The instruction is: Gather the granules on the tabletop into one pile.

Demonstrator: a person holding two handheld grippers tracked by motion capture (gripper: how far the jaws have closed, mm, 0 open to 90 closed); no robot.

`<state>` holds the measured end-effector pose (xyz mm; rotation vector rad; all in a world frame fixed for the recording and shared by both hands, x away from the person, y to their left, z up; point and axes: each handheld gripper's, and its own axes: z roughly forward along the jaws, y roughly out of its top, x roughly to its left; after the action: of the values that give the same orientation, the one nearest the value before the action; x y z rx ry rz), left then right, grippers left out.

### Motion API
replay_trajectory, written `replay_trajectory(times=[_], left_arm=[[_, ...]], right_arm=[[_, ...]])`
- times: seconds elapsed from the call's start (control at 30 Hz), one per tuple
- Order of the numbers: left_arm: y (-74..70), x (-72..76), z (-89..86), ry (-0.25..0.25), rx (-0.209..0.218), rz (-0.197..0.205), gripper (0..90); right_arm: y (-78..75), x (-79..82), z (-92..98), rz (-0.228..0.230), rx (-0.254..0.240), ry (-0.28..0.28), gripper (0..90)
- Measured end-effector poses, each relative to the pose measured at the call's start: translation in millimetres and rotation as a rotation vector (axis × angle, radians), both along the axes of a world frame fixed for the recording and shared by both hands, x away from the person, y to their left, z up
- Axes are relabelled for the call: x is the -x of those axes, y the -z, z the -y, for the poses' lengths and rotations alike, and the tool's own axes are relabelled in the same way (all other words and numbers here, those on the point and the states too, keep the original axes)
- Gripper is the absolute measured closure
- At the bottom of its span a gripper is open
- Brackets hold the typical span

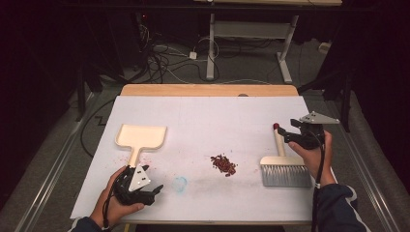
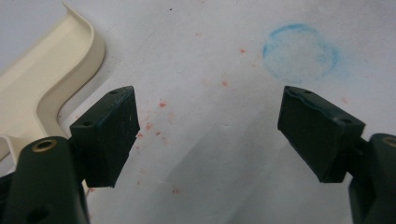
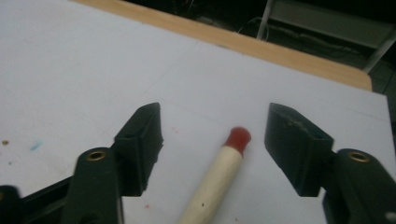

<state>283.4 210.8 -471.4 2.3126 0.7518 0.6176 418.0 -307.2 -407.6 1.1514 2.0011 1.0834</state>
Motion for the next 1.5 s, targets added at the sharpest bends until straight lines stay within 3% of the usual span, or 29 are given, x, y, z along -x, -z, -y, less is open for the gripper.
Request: replay_trajectory(times=[0.13, 0.47, 1.5], left_arm=[[-0.9, 1.4, -0.7, 0.0, -0.001, 0.004, 19.6], [-0.9, 2.6, 1.0, -0.002, -0.004, 0.003, 19.7], [-1.4, 3.8, 1.8, 0.006, -0.007, 0.007, 19.6]], right_arm=[[-8.2, 8.4, -3.0, 0.05, -0.035, 0.005, 25.1], [-18.3, 31.3, -7.0, 0.15, -0.068, 0.016, 17.4], [-24.6, 80.6, -36.9, 0.204, -0.032, -0.094, 18.8]])
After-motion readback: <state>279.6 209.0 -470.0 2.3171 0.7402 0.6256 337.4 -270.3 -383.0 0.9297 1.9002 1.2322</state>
